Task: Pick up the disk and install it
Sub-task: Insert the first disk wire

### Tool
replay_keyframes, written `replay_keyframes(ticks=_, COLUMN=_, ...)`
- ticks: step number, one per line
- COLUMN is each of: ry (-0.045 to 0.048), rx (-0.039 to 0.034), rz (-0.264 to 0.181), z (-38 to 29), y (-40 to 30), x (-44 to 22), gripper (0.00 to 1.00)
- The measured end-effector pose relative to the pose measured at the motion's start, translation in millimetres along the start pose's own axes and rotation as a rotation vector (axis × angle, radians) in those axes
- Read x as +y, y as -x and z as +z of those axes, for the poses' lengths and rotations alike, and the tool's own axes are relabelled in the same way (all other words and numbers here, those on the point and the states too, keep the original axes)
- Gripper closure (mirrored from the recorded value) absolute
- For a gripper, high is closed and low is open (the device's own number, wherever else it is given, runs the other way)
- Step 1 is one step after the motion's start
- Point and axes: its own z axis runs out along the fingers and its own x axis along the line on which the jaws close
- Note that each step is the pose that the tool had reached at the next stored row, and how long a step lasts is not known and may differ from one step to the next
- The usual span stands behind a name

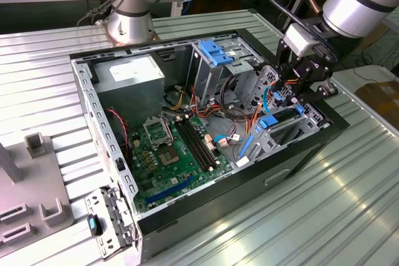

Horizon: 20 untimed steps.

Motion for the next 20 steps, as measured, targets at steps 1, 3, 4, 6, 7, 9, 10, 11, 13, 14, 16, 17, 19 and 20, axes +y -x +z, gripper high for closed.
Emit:
replay_keyframes(ticks=1, ry=0.0, rx=0.0, rz=0.0, z=0.0, y=0.0, x=0.0, gripper=0.56)
replay_keyframes(ticks=3, ry=0.0, rx=-0.0001, rz=0.0, z=0.1, y=0.0, x=0.0, gripper=0.64)
replay_keyframes(ticks=4, ry=0.0, rx=0.0, rz=0.0, z=0.1, y=0.0, x=0.0, gripper=0.7)
replay_keyframes(ticks=6, ry=0.0, rx=-0.0001, rz=0.0, z=0.2, y=0.0, x=0.0, gripper=0.84)
replay_keyframes(ticks=7, ry=0.0, rx=-0.0001, rz=0.0, z=0.2, y=0.0, x=0.0, gripper=0.84)
replay_keyframes(ticks=9, ry=0.0, rx=0.0, rz=0.0, z=0.3, y=0.0, x=0.0, gripper=0.84)
replay_keyframes(ticks=10, ry=0.0, rx=0.0, rz=0.0, z=0.3, y=0.0, x=0.0, gripper=0.84)
replay_keyframes(ticks=11, ry=0.0, rx=0.0, rz=0.0, z=0.3, y=0.0, x=0.0, gripper=0.84)
replay_keyframes(ticks=13, ry=-0.003, rx=0.0494, rz=-0.001, z=-4.5, y=0.5, x=-0.1, gripper=0.84)
replay_keyframes(ticks=14, ry=-0.0031, rx=0.05, rz=-0.001, z=-4.8, y=-1.6, x=-0.1, gripper=0.84)
replay_keyframes(ticks=16, ry=-0.0031, rx=0.0499, rz=-0.001, z=-5.2, y=-5.3, x=-0.3, gripper=0.84)
replay_keyframes(ticks=17, ry=-0.0031, rx=0.0498, rz=-0.001, z=-5.3, y=-6.6, x=-0.4, gripper=0.84)
replay_keyframes(ticks=19, ry=-0.0031, rx=0.0498, rz=-0.001, z=-5.8, y=-10.4, x=-0.5, gripper=0.84)
replay_keyframes(ticks=20, ry=-0.0031, rx=0.0499, rz=-0.001, z=-5.9, y=-11.2, x=-0.5, gripper=0.84)
